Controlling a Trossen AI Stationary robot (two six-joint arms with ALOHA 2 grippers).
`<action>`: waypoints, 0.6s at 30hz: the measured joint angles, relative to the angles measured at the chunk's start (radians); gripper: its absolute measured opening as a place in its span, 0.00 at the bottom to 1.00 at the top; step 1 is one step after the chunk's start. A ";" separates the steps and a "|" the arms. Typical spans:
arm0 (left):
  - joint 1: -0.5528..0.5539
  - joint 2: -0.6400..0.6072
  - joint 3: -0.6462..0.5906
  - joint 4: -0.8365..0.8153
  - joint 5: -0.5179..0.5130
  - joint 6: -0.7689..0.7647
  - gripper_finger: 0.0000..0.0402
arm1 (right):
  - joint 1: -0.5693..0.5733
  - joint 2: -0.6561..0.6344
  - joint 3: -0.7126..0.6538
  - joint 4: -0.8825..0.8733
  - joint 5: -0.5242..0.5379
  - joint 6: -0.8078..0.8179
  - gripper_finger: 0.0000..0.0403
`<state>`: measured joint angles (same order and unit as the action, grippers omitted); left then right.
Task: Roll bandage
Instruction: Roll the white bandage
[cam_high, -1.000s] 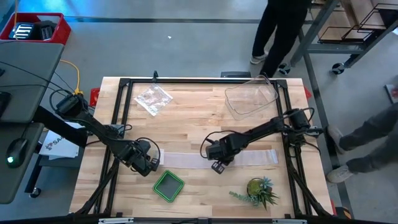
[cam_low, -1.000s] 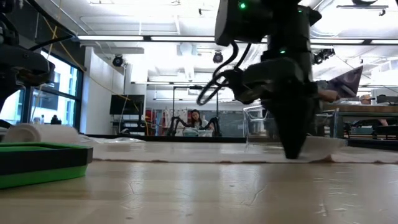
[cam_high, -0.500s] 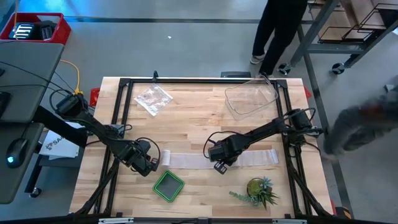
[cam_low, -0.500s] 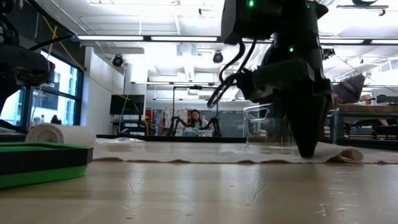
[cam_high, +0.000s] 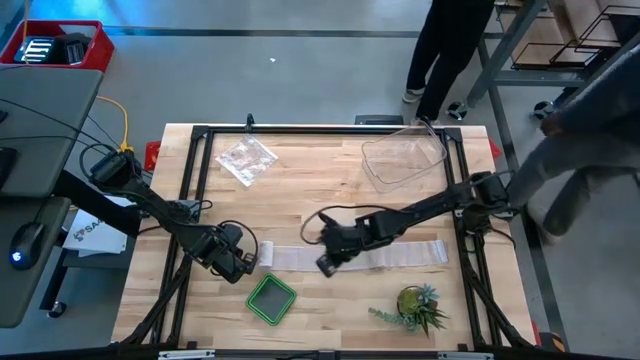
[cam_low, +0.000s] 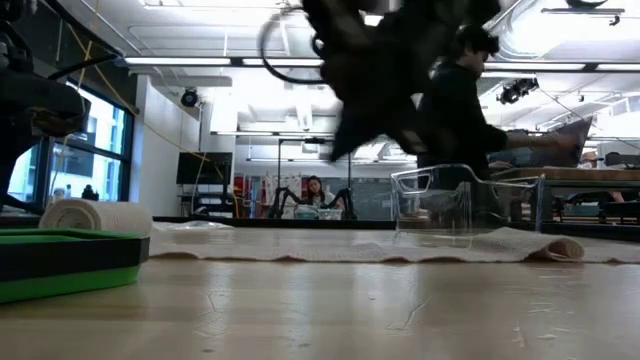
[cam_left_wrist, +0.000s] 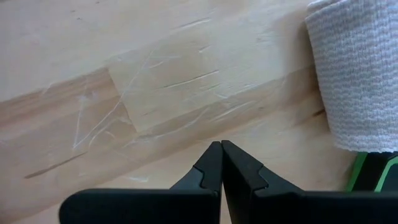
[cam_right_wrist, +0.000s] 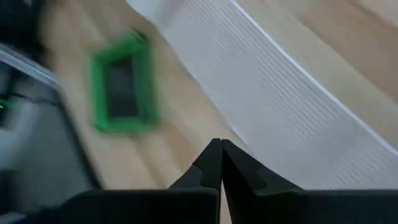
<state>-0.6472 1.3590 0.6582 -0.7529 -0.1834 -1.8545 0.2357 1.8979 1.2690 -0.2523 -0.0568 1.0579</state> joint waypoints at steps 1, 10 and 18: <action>0.000 0.000 0.000 0.002 -0.009 0.000 0.00 | -0.005 0.017 0.000 0.060 0.000 0.015 0.00; 0.033 0.000 0.000 0.031 -0.013 0.066 0.00 | -0.040 0.182 0.146 0.117 -0.038 -0.009 0.00; 0.053 0.000 0.000 0.042 -0.011 0.093 0.00 | -0.053 0.336 0.411 -0.125 -0.085 -0.128 0.00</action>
<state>-0.5942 1.3594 0.6581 -0.7108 -0.1941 -1.7619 0.1825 2.2340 1.6796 -0.3775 -0.1414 0.9297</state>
